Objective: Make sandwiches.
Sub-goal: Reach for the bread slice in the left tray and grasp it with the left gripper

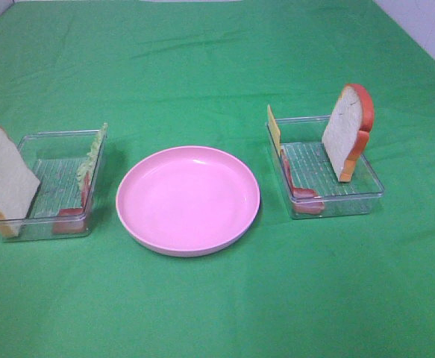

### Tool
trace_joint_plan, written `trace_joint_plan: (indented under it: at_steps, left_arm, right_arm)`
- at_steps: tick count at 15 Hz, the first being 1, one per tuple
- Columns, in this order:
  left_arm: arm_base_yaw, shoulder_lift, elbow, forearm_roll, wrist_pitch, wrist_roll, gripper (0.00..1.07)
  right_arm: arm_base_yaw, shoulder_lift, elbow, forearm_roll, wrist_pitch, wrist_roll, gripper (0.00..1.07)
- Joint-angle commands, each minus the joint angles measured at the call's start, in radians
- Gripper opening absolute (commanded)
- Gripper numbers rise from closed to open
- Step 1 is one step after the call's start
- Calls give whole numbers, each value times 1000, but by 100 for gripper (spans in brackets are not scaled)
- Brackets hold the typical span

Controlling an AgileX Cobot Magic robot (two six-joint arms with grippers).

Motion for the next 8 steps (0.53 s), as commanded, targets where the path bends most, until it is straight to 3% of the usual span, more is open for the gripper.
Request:
trace_joint_plan:
  at_steps: [1,8]
  left_arm:
    - [-4,-11,3,6,-15,-1,98]
    - [-4,-11,3,6,-15,-1,98]
  right_arm:
    - [-3,-32,1,1,-6,-2,82]
    - [-3,-32,1,1,-6,-2,82]
